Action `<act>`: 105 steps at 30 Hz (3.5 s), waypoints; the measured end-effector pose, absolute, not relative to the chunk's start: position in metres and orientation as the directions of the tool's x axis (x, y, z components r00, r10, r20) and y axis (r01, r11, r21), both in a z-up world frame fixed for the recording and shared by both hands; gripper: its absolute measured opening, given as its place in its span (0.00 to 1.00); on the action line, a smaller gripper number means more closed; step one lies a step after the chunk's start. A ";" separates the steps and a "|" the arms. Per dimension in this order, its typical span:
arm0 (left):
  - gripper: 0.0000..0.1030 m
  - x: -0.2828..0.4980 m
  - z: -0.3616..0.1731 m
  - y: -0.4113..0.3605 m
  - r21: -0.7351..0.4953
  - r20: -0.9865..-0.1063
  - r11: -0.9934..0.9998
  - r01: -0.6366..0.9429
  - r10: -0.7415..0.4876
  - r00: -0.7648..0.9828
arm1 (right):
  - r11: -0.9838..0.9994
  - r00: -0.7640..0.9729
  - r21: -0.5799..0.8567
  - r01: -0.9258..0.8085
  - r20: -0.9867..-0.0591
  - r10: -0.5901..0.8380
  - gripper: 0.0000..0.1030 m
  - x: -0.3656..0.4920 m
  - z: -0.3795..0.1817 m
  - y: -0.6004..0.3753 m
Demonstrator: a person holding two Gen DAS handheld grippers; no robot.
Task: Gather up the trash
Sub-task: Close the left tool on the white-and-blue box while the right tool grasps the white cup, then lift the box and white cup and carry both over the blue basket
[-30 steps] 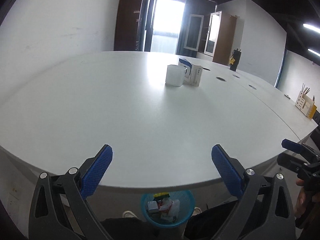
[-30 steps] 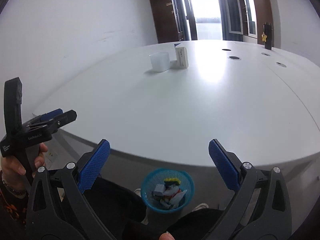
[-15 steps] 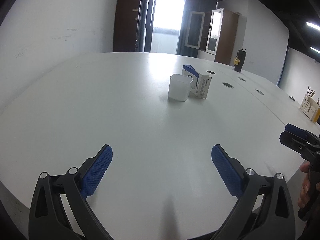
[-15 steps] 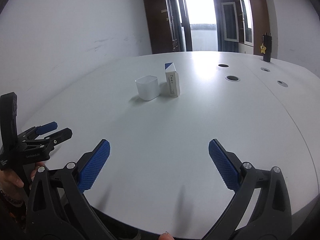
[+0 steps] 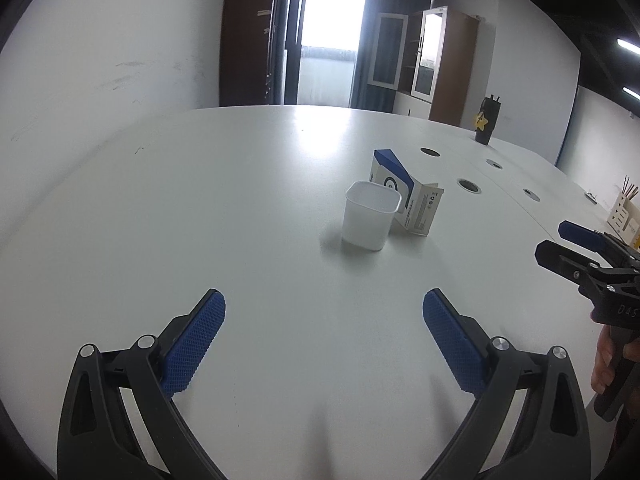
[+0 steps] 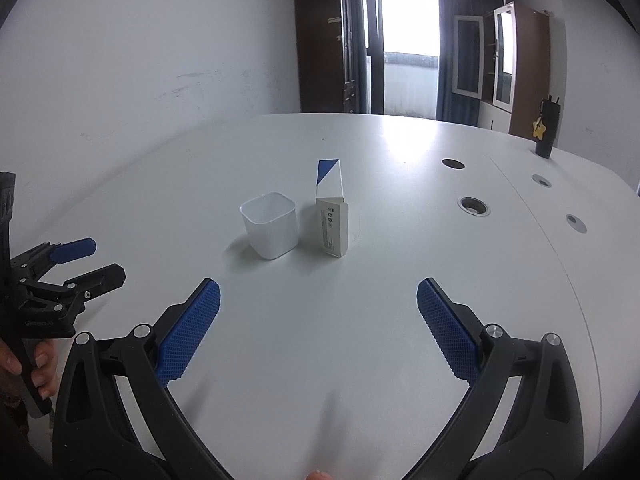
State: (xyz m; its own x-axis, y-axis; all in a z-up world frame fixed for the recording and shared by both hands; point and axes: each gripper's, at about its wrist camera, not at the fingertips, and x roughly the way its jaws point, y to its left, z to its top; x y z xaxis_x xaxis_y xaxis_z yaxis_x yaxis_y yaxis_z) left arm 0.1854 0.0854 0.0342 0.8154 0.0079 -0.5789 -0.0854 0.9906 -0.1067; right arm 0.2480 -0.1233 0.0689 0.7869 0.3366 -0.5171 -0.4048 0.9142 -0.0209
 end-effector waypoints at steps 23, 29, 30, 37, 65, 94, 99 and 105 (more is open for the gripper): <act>0.85 0.305 0.037 0.104 -0.176 -0.664 0.984 -0.032 -0.094 0.742 | 0.919 0.717 -0.009 -0.394 -0.629 0.301 0.78 0.392 0.051 -0.076; 0.85 0.346 0.027 0.104 -0.247 -0.694 0.968 -0.039 -0.149 0.704 | 0.902 0.670 0.025 -0.430 -0.661 0.337 0.59 0.414 0.039 -0.070; 0.85 0.354 0.025 0.102 -0.238 -0.702 0.970 -0.047 -0.138 0.698 | 0.901 0.667 0.024 -0.433 -0.664 0.338 0.56 0.417 0.037 -0.069; 0.66 0.387 0.002 0.093 -0.242 -0.757 0.968 -0.059 -0.151 0.636 | 0.897 0.672 -0.011 -0.442 -0.667 0.323 0.29 0.416 0.033 -0.065; 0.05 0.232 0.036 0.069 -0.174 -0.667 0.984 -0.029 -0.096 0.739 | 0.890 0.743 -0.007 -0.455 -0.554 0.375 0.26 0.248 0.064 -0.111; 0.05 -0.023 -0.024 0.021 -0.216 -0.606 0.975 0.056 -0.179 0.775 | 0.839 0.712 -0.001 -0.544 -0.530 0.461 0.26 -0.031 -0.018 -0.184; 0.05 -0.039 -0.047 0.009 -0.191 -0.640 0.978 0.088 -0.192 0.744 | 0.824 0.673 0.011 -0.567 -0.570 0.471 0.26 -0.055 -0.037 -0.185; 0.05 -0.036 -0.080 0.010 -0.175 -0.695 0.982 0.075 -0.177 0.697 | 0.819 0.637 0.022 -0.573 -0.618 0.462 0.26 -0.064 -0.066 -0.187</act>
